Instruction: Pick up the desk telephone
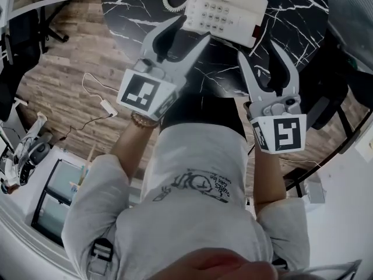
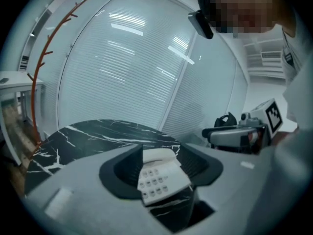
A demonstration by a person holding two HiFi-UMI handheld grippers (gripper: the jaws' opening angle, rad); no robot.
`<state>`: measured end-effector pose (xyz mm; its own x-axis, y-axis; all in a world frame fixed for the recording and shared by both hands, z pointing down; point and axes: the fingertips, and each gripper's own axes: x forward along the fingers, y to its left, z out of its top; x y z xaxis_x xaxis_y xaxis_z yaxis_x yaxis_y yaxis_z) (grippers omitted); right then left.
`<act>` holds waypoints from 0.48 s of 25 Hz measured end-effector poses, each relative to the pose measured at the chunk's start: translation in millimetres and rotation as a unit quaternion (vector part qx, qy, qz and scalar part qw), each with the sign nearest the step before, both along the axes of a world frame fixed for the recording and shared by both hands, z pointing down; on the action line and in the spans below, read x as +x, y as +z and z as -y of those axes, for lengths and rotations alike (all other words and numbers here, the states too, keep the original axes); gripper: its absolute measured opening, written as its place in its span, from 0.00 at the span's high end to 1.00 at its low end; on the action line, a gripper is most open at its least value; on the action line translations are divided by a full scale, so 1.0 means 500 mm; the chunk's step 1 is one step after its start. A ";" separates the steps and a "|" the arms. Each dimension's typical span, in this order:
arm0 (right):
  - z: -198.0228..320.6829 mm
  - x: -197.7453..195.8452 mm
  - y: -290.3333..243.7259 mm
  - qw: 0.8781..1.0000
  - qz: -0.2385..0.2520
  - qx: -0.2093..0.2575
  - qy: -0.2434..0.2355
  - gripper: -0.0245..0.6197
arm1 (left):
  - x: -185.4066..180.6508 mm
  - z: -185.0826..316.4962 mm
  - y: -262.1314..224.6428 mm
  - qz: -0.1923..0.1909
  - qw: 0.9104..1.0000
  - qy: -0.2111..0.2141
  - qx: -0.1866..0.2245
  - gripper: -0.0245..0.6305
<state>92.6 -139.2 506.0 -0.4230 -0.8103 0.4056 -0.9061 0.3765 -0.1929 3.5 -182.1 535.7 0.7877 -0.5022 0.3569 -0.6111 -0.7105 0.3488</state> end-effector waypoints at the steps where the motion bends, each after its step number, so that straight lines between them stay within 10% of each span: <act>1: 0.002 0.006 0.020 1.000 -0.002 -0.006 0.003 0.60 | 0.000 0.002 0.025 0.007 1.000 0.000 -0.009 0.60; 12: 0.033 0.060 0.213 0.997 0.007 -0.070 0.041 0.43 | 0.002 0.038 0.221 0.034 0.995 -0.014 -0.087 0.49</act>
<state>122.5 -155.7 612.2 -0.3643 -0.7781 0.5117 -0.9295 0.2695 -0.2519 4.3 -201.1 646.5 0.7452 -0.4489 0.4932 -0.6563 -0.6251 0.4226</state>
